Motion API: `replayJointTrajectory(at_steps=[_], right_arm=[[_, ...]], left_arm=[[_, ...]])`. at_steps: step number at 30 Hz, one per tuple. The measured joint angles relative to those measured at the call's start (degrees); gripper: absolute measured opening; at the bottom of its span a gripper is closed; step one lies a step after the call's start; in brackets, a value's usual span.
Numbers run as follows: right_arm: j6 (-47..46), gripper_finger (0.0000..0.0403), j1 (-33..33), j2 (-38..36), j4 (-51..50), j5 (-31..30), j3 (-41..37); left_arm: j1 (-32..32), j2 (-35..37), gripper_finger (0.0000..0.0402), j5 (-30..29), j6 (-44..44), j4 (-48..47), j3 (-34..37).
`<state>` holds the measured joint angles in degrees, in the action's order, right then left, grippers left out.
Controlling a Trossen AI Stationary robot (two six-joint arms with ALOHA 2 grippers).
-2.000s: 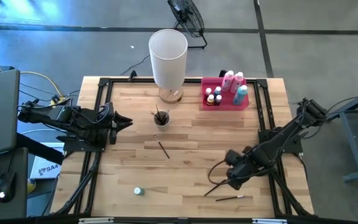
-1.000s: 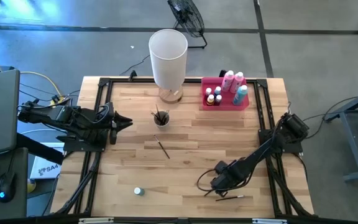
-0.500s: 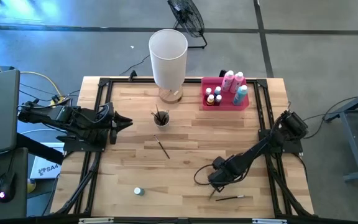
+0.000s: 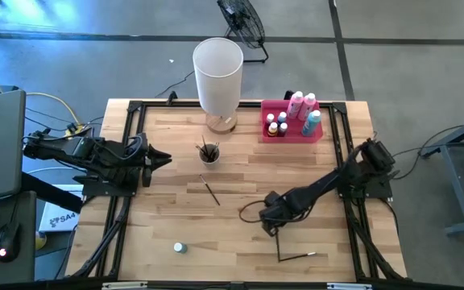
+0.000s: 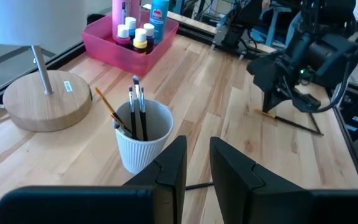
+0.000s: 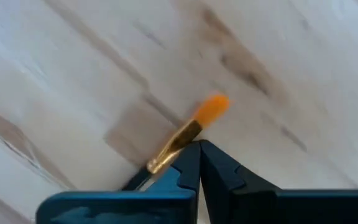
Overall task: Pick & Place Paint Supplies
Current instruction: Put the golden paint brush into the white cup
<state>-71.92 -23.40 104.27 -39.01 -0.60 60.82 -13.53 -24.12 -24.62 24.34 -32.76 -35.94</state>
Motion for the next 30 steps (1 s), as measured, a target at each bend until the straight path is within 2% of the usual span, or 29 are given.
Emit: replayJointTrajectory(at_steps=[4, 9, 15, 19, 22, 26, 30], right_arm=[[2.07, 0.0003, 2.08, 0.02, 3.23, -2.03, 0.00], [1.23, 0.0003, 5.08, -0.35, 1.55, -1.15, 0.02], [1.05, 0.0003, 8.45, -0.46, 3.29, 5.51, 0.51], [1.51, 0.0003, 8.92, -0.64, 9.58, 9.10, 0.57], [2.66, 0.0003, 8.90, -1.11, 15.00, 14.42, 0.65], [2.00, 0.0003, 6.71, -1.11, 19.37, 22.46, 0.68], [-1.76, 0.0003, 2.84, -1.11, 20.05, 23.52, 0.68]], left_arm=[[-0.01, -0.02, 0.0070, -0.02, 0.00, -0.65, 0.00], [0.00, -0.02, 0.0070, -0.01, 0.00, -0.63, 0.00], [0.01, 0.00, 0.0070, 0.78, 0.02, -0.58, 0.00], [-0.01, 0.00, 0.0070, 1.07, 0.07, -0.58, 0.00], [0.01, 0.00, 0.0070, 1.09, 0.07, -0.54, 0.00], [0.00, 0.00, 0.0070, 1.09, 0.07, -0.48, 0.00], [0.00, -0.01, 0.0070, 1.09, 0.05, -0.45, 0.00]])
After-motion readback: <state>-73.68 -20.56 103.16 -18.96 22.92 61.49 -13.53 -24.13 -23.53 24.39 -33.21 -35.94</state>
